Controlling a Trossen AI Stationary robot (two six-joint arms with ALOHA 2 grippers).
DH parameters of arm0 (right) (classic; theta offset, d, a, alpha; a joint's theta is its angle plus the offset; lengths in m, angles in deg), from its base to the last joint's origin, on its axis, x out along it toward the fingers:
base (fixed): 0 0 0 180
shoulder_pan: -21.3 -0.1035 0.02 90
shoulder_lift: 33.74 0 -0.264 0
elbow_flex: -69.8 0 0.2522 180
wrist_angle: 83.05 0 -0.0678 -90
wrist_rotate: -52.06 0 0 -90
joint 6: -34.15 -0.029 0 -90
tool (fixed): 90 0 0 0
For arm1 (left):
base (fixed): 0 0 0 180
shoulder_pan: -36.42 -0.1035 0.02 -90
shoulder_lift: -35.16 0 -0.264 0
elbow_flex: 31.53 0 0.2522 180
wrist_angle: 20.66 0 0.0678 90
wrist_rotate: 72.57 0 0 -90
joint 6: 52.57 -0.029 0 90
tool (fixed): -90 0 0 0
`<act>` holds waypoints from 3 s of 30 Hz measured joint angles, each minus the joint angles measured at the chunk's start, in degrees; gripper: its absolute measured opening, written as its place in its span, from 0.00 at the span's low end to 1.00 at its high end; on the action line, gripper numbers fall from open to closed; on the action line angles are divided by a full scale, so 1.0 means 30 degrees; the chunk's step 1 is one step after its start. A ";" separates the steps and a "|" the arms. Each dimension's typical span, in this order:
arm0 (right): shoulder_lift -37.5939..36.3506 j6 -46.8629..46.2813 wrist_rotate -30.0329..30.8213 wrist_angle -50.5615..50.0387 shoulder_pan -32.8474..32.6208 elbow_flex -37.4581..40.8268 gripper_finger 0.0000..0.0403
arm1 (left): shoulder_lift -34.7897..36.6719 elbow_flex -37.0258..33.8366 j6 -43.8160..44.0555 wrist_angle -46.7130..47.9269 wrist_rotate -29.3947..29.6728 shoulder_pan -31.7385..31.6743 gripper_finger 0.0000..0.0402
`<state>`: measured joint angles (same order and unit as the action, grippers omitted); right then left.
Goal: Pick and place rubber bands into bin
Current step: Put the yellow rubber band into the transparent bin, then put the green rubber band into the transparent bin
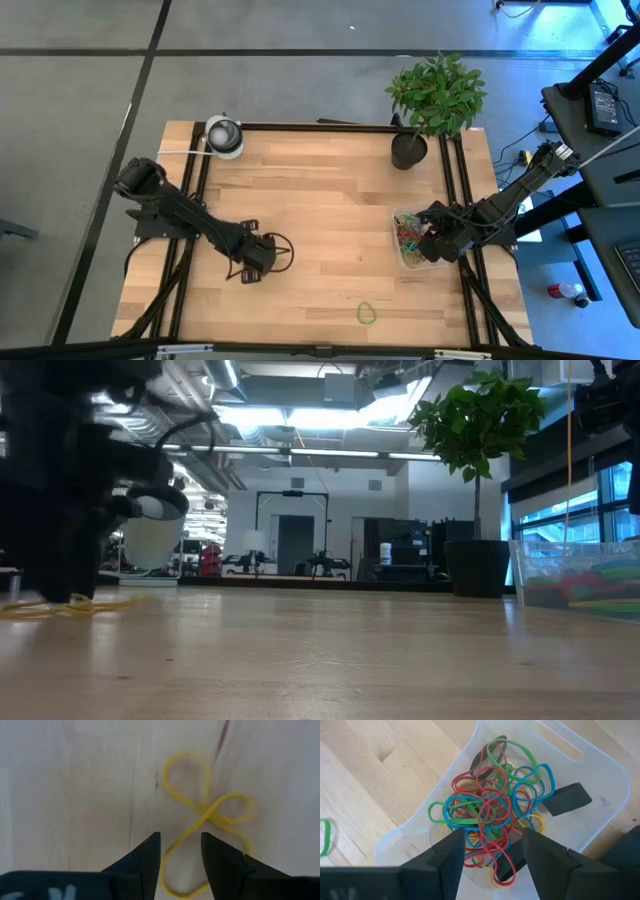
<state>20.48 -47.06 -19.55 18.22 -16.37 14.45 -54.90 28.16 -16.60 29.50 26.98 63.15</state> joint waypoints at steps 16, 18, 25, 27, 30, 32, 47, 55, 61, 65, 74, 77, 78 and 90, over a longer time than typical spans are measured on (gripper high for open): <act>-0.0018 0.0175 0.0000 0.0117 0.0000 -0.0007 0.49 | -0.1589 0.4320 -0.0879 0.1026 0.1317 -0.0482 0.01; -0.0122 0.0182 0.0005 0.0117 0.0000 -0.0007 0.49 | -0.1685 0.5476 -0.1401 0.1367 0.1899 -0.0782 0.01; -0.1217 0.0333 0.0000 0.0124 0.0000 -0.0007 0.49 | -0.1695 0.9792 -0.4211 0.0789 0.5327 -0.2101 0.01; -0.1806 0.0690 0.0007 0.0124 0.0000 -0.0007 0.49 | -0.1830 1.0683 -0.5521 -0.0293 0.5823 -0.2634 0.01; -0.2671 0.1385 0.0358 0.0117 0.0000 -0.0306 0.49 | -0.2379 1.1625 -0.7610 -0.2429 0.5853 -0.3677 0.01; -0.3260 0.1969 0.1117 0.0089 -0.0007 -0.0766 0.49 | -0.2941 1.2074 -0.8707 -0.4037 0.5618 -0.4337 0.01; -0.4881 1.0090 0.7013 0.0317 -0.0004 -0.6755 0.49 | -1.3093 2.1680 -1.2903 -1.1507 -0.0865 -0.7575 0.01; -0.4879 1.1322 0.7043 0.0797 -0.0002 -0.7301 0.49 | -1.9026 2.8960 -1.2386 -1.2078 -0.2688 -0.8369 0.02; -0.4881 1.1349 0.7002 0.0700 -0.0007 -0.6931 0.49 | -2.0011 2.9485 -1.1125 -0.9027 -0.4810 -0.8541 0.18; -0.4874 1.1667 0.7002 0.0638 -0.0007 -0.6671 0.49 | -1.9969 2.9609 -1.0718 -0.5239 -0.5038 -0.8710 0.33; -0.4871 1.1387 0.7002 0.0566 0.0000 -0.6615 0.49 | -1.5727 2.9593 -1.0843 -0.1518 -0.4545 -0.9218 0.43; -0.4860 1.0990 0.7002 0.0576 0.0000 -0.6614 0.49 | -1.4235 2.8527 -1.1697 0.0108 -0.3093 -0.9343 0.35; -0.4860 1.0666 0.7002 0.0569 -0.0007 -0.6608 0.49 | -1.3730 2.7932 -1.2067 0.0228 -0.2683 -0.9335 0.30; -0.3909 0.9092 0.7005 0.0565 -0.0007 -0.6601 0.49 | -0.4029 1.0626 -1.0784 -0.9651 -0.3136 -0.9168 0.00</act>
<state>8.75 -19.78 1.47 19.91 -16.39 -5.35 -66.99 60.04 -48.96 0.55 17.57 35.65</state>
